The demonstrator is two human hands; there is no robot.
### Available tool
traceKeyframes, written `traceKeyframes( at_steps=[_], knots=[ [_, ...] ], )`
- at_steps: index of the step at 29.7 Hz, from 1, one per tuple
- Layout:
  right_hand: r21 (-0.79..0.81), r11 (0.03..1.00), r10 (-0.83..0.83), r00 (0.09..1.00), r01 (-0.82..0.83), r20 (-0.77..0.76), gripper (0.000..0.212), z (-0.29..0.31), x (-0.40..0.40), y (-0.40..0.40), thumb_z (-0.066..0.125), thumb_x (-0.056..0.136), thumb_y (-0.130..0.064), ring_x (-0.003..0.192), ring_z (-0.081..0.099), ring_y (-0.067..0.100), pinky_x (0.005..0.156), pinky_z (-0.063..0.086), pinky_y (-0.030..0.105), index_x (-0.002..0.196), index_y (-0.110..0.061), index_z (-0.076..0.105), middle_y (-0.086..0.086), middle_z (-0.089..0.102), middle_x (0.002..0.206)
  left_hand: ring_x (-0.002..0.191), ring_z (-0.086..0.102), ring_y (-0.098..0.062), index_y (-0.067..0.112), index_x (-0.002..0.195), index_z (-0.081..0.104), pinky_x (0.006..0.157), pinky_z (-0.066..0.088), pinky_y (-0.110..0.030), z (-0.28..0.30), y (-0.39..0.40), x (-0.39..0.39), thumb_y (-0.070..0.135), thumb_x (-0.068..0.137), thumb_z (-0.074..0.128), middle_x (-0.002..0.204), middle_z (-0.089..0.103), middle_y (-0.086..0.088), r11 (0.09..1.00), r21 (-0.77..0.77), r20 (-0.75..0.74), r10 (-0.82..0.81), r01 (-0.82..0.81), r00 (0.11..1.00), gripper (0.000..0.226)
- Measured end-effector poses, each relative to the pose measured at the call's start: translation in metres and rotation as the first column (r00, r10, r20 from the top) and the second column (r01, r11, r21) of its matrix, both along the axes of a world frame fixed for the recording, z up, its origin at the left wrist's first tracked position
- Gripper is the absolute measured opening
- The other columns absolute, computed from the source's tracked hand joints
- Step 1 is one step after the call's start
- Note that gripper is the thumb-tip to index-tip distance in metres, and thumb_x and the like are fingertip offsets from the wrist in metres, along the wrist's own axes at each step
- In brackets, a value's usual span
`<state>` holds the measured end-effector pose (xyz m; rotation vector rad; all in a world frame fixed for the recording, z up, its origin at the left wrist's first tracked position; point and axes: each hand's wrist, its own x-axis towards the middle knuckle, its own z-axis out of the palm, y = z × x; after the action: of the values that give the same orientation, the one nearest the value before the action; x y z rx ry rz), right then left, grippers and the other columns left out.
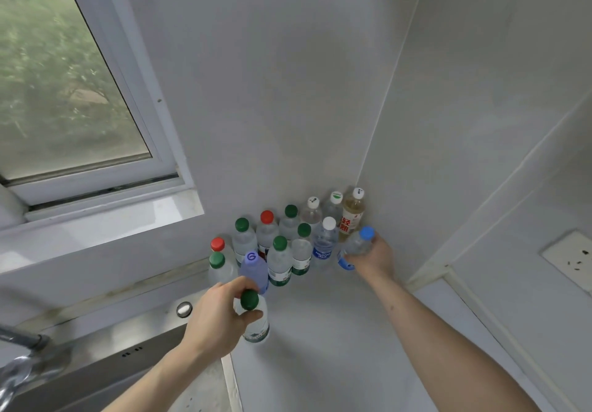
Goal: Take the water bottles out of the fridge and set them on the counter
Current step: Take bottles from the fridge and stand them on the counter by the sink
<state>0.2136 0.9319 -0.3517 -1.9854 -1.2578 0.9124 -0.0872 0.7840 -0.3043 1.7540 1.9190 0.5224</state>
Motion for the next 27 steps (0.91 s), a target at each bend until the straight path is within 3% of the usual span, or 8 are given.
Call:
traceKeyframes(
  at_steps=[5,10,14,19,23,27],
  knots=[
    [0.002,1.000,0.016,1.000,-0.016,-0.008,0.045,-0.013,-0.007,0.027,0.081,0.075,-0.007,0.092,0.066,0.021,0.077,0.049,0.030,0.115,-0.020,0.066,-0.001,0.071,0.104,0.089,0.057,-0.007,0.044,0.099,0.061,0.074,0.050,-0.028,-0.006,0.006,-0.004,0.036,0.078,0.086,0.090,0.061,0.027,0.999,-0.016,0.010,0.035,-0.035,0.999,0.033],
    [-0.004,1.000,0.021,1.000,-0.021,0.007,0.036,-0.020,-0.013,0.045,0.076,0.077,-0.005,0.089,0.064,0.021,0.074,0.046,0.028,0.111,-0.014,0.068,0.002,0.072,0.102,0.076,0.057,-0.006,0.045,0.101,0.061,0.070,0.047,-0.026,-0.009,0.010,-0.009,0.036,0.080,0.084,0.091,0.057,0.028,0.999,-0.016,0.001,0.051,-0.050,0.999,0.033],
    [0.028,0.999,0.040,0.999,-0.040,0.019,0.023,-0.019,-0.017,0.054,0.069,0.083,-0.003,0.086,0.062,0.024,0.062,0.040,0.025,0.100,-0.016,0.061,-0.003,0.064,0.088,0.074,0.058,-0.009,0.047,0.100,0.059,0.070,0.048,-0.025,-0.009,0.014,-0.012,0.036,0.082,0.083,0.090,0.057,0.026,0.998,-0.023,-0.017,0.060,-0.061,0.998,0.032],
    [0.077,0.994,0.080,0.997,-0.081,0.015,0.043,-0.022,-0.019,0.058,0.071,0.081,-0.002,0.097,0.064,0.025,0.084,0.051,0.034,0.120,-0.018,0.061,0.002,0.070,0.110,0.074,0.058,-0.009,0.045,0.100,0.060,0.069,0.049,-0.027,-0.011,0.017,-0.016,0.035,0.081,0.084,0.087,0.056,0.027,0.997,-0.011,-0.031,0.071,-0.072,0.997,0.032],
    [0.056,0.996,0.070,0.998,-0.070,-0.006,0.049,-0.026,-0.013,0.057,0.072,0.079,-0.001,0.101,0.067,0.026,0.083,0.050,0.032,0.124,-0.017,0.060,0.004,0.071,0.114,0.080,0.056,-0.007,0.044,0.102,0.061,0.071,0.049,-0.028,-0.014,0.019,-0.018,0.035,0.082,0.083,0.089,0.058,0.025,0.997,-0.007,-0.024,0.072,-0.072,0.997,0.031],
    [0.085,0.996,0.011,0.999,-0.007,-0.042,0.064,-0.042,-0.014,0.037,0.072,0.072,-0.022,0.119,0.065,0.032,0.094,0.057,0.050,0.133,-0.025,0.053,0.008,0.063,0.131,0.088,0.054,-0.009,0.041,0.105,0.062,0.075,0.052,-0.032,-0.018,0.021,-0.020,0.034,0.082,0.082,0.091,0.062,0.021,0.997,0.009,-0.021,0.080,-0.080,0.997,0.032]
  ],
)
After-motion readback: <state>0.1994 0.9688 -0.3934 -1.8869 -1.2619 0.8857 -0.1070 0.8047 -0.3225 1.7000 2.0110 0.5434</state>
